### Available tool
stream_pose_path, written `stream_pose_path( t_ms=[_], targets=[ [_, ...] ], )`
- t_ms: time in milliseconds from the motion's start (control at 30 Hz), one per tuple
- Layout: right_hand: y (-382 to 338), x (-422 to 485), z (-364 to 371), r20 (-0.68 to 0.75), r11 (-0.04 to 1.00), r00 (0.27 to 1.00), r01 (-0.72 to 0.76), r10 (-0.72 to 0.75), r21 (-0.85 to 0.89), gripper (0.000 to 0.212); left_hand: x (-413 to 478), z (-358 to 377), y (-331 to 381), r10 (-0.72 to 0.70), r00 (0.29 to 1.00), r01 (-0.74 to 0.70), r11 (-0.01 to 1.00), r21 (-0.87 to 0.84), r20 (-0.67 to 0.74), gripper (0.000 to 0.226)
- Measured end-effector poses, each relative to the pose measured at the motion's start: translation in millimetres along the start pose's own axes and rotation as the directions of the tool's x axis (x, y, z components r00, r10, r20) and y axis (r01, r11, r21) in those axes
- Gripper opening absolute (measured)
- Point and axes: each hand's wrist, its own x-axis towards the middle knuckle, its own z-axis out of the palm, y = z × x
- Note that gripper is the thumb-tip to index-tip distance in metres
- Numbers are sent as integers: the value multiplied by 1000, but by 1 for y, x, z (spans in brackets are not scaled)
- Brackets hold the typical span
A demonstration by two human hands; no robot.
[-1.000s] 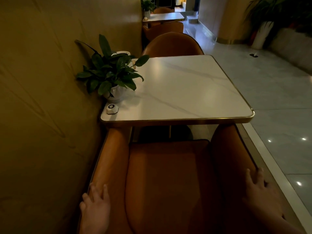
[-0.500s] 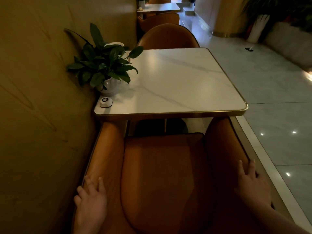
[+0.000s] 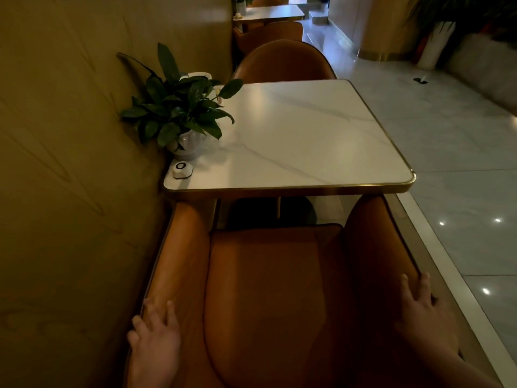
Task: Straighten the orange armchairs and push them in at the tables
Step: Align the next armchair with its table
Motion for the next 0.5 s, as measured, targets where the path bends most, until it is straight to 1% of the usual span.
stream_pose_path(
  t_ms=[67, 100, 133, 200, 267, 367, 433, 500],
  targets=[
    [0, -1, 1, 18, 1000, 1000, -13, 13, 1, 99, 5, 1, 2, -25, 1000, 25, 1000, -5, -17, 72],
    [0, 0, 2, 19, 1000, 1000, -10, 10, -1, 101, 3, 1, 4, -31, 999, 32, 999, 10, -36, 74],
    [0, 0, 4, 14, 1000, 1000, -5, 5, -3, 102, -1, -3, 7, -39, 999, 40, 999, 27, -38, 71],
    [1, 1, 6, 6, 1000, 1000, 0, 0, -5, 105, -4, -10, 9, -74, 997, 71, 995, 76, 36, 66],
    [2, 1, 5, 9, 1000, 1000, 0, 0, -7, 106, -4, -9, 7, -93, 996, 94, 991, 96, -9, 65],
    [1, -1, 3, 0, 1000, 1000, 9, -9, -10, 104, -4, -6, 2, -60, 998, 59, 996, 72, 19, 72],
    [3, -3, 4, 3, 1000, 1000, 15, -15, -14, 103, -4, -7, 1, -45, 999, 45, 996, 76, -10, 73],
    [3, -7, 4, 23, 1000, 1000, -11, 10, 22, 103, -10, -15, 7, -83, 996, 80, 992, 100, 25, 69]
  ],
)
